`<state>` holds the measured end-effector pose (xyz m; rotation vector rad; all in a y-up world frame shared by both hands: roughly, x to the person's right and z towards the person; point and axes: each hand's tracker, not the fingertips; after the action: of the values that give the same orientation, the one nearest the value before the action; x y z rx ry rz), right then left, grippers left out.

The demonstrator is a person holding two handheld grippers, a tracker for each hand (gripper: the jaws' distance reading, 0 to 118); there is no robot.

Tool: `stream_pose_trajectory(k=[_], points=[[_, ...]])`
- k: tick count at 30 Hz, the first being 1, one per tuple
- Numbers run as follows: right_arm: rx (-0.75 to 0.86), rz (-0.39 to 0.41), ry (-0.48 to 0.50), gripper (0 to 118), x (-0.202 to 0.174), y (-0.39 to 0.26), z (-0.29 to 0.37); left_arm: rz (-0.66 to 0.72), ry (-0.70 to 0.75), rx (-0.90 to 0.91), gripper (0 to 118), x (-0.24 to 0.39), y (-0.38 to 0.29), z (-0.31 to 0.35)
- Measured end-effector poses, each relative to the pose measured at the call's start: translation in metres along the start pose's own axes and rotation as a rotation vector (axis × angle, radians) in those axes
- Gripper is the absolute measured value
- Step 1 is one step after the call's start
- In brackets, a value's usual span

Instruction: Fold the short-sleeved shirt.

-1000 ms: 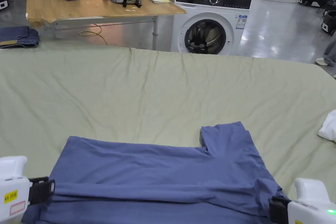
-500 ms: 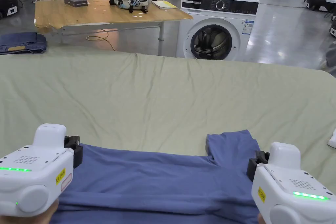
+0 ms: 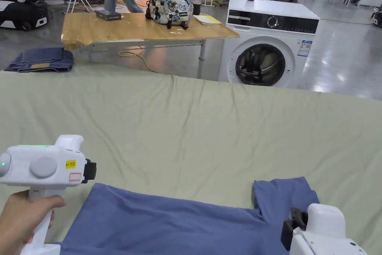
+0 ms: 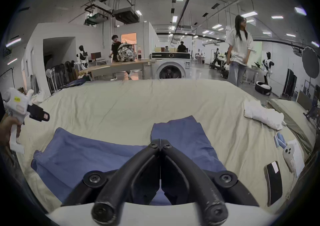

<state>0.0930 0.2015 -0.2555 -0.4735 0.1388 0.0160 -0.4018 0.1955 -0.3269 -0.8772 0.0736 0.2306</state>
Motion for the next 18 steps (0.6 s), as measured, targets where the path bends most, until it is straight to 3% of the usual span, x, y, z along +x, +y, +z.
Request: stream_pose_trajectory(k=[2, 3, 6, 7, 8, 12, 14, 15, 18], points=[[-0.019, -0.002, -0.009, 0, 0.004, -0.004, -0.004, 0.006, -0.017, -0.11, 0, -0.008, 0.014, -0.021], [-0.03, -0.001, -0.013, 0, 0.006, -0.005, -0.007, 0.01, 0.002, -0.13, 7, -0.01, 0.02, -0.029], [-0.058, 0.0, -0.027, 0, 0.014, -0.01, -0.01, 0.036, 0.003, -0.237, 61, -0.009, 0.025, -0.047], [-0.067, 0.003, -0.036, 0, 0.017, -0.012, -0.012, 0.037, 0.003, -0.274, 73, -0.007, 0.025, -0.053], [-0.074, 0.004, -0.045, 0, 0.019, -0.014, -0.013, 0.027, -0.007, -0.3, 74, -0.004, 0.023, -0.057], [-0.108, -0.004, -0.06, 0, 0.027, -0.019, -0.017, -0.025, 0.085, -0.354, 73, 0.007, 0.012, -0.075], [-0.122, -0.005, -0.066, 0, 0.03, -0.022, -0.019, -0.09, 0.131, -0.318, 62, 0.022, 0.003, -0.074], [-0.132, -0.005, -0.069, 0, 0.03, -0.023, -0.02, -0.135, 0.159, -0.298, 54, 0.03, 0.0, -0.073], [-0.153, -0.018, -0.071, 0, 0.034, -0.025, -0.024, -0.198, 0.138, -0.266, 4, 0.045, -0.006, -0.067]])
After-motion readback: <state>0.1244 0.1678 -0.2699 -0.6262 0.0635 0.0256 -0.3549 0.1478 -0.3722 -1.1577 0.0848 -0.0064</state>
